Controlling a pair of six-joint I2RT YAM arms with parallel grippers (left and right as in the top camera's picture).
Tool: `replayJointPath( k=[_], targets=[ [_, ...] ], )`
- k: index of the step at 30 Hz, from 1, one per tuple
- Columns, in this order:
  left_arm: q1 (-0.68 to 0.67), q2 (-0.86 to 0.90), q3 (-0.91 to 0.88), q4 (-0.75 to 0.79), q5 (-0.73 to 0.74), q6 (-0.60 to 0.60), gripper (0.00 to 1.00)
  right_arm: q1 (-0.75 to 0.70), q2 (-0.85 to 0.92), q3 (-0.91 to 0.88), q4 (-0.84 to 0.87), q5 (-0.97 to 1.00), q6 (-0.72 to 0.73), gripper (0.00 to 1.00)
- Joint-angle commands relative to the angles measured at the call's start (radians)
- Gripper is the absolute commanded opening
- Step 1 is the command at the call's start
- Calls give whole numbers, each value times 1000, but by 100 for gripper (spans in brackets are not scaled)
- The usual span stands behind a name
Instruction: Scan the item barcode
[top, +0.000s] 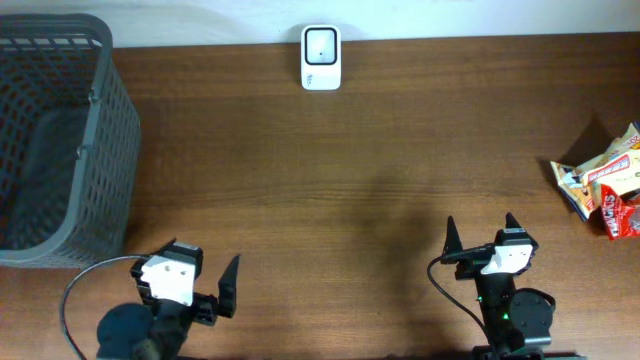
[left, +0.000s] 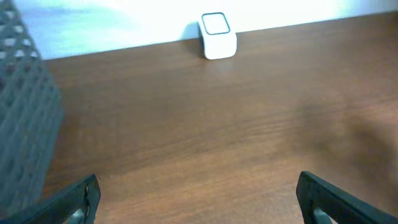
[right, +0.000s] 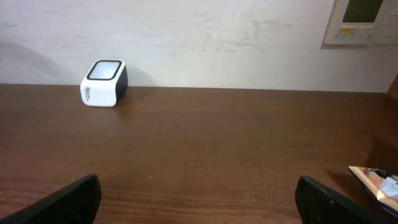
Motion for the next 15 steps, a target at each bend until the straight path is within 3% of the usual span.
replayJointPath(
  k=[1,6,13,15],
  targets=[
    [71,-76,-139,128,62,23,99,-6,-8,-9,-3,5,-6,99],
    [122,-233,-427,587,62,23,99,-6,-8,-9,-3,5,-6,99],
    [153,-233,-598,903,58,23,99,-6,-8,-9,-3,5,-6,98],
    [153,-233,-597,898,45,23,99,-6,-8,-9,-3,5,-6,99]
  ],
)
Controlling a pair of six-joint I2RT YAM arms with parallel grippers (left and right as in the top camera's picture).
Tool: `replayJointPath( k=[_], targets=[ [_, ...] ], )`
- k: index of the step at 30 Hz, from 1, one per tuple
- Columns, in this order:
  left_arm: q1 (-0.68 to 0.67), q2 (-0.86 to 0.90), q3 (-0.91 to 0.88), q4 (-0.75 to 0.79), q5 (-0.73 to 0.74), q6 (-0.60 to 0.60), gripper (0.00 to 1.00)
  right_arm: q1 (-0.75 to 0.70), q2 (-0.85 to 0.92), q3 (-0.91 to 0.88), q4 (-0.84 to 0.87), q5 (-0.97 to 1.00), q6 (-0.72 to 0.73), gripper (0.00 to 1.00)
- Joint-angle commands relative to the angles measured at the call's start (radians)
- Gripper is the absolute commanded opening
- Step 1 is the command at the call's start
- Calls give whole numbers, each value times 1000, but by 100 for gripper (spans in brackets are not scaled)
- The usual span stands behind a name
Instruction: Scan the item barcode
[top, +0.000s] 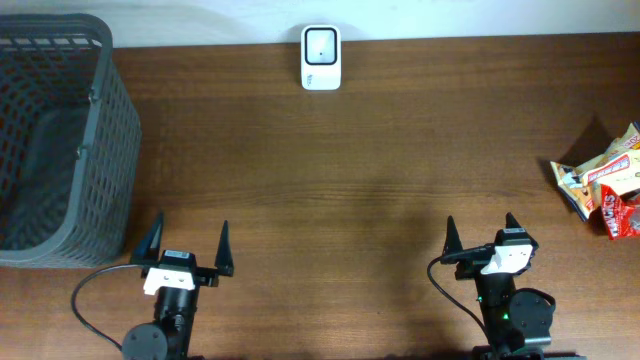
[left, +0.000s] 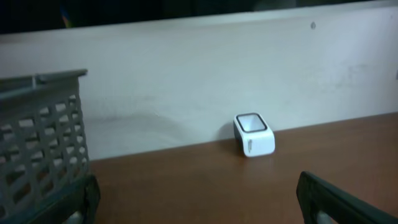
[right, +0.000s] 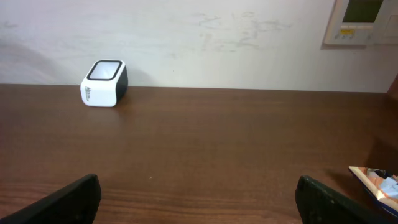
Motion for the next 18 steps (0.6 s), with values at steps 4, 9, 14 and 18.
replayJointPath(
  k=[4,9,14,18],
  targets=[
    [5,-7,-20,-156,-65,8,99,-6,-7,-9,-2,5,-6,98],
    [4,-7,-20,-222,-218,-188,99,-6,-7,-9,-3,5,-6,99],
    [4,-6,-20,-225,-209,-121,99,-6,-7,-9,-3,5,-6,98],
    [4,-7,-20,-227,-203,-89,99,-6,-7,-9,-3,5,-6,98]
  ],
)
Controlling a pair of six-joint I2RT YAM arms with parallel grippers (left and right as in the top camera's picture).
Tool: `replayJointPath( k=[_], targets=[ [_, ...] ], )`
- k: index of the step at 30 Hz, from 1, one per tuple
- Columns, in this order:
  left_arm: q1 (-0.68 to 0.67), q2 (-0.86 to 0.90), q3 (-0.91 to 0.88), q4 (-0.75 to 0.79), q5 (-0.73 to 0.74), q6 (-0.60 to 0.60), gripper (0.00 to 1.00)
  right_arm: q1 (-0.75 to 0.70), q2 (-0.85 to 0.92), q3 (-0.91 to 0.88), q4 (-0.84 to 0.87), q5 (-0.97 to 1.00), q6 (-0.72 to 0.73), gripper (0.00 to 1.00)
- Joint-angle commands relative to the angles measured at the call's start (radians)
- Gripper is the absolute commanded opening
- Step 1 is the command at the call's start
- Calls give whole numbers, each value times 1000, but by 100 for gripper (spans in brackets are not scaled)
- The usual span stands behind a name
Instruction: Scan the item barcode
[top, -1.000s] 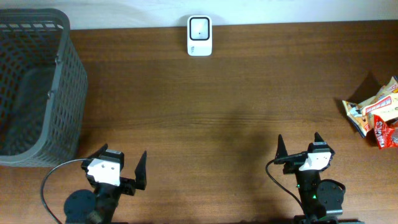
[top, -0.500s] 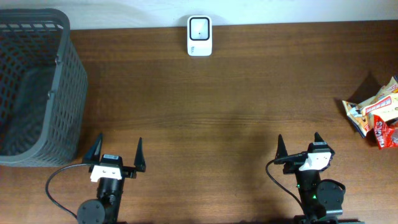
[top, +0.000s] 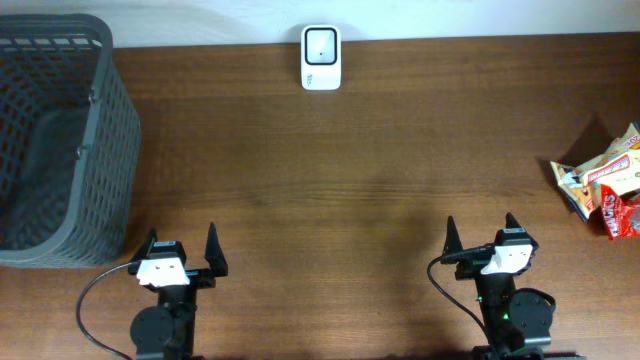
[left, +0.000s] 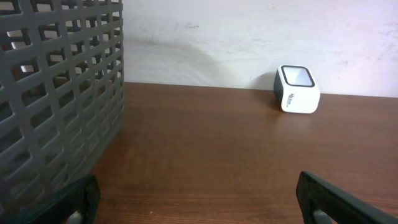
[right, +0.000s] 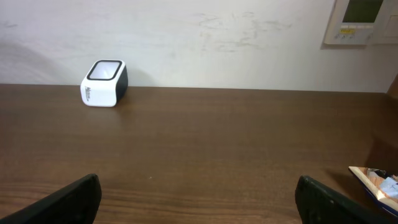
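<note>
A white barcode scanner (top: 321, 57) with a dark window stands at the table's far edge; it also shows as a small white box in the left wrist view (left: 297, 90) and the right wrist view (right: 104, 83). Snack packets (top: 605, 181) lie in a pile at the right edge, and a corner of them (right: 376, 180) shows low right. My left gripper (top: 180, 252) stands open near the front left, empty. My right gripper (top: 481, 236) stands open near the front right, also empty.
A grey mesh basket (top: 55, 140) fills the table's left end, and its wall (left: 56, 93) looms close on the left of the left wrist view. A pale wall runs behind the table, with a wall panel (right: 360, 22) at upper right.
My left arm has shifted: its gripper sits slightly lower and narrower in the overhead view, and its camera now looks level along the table beside the basket. The right arm has not moved.
At first my left gripper was turned to the right at the front left, its camera looking down on the table. Then it faced the far wall with wide fingers. Now it sits straight and level. The right arm, scanner and snack packets stayed put throughout.
</note>
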Motion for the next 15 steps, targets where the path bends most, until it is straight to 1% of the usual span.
replayJointPath(
  k=[1,3,15],
  targets=[
    [4,-6,-5,-5,-6,34,99,-6,-7,-9,-2,5,-6,99],
    [4,-6,-5,-6,-5,55,99,-6,-7,-9,-3,5,-6,99],
    [4,-6,-5,-3,-3,55,99,-6,-7,-9,-3,5,-6,98]
  ],
)
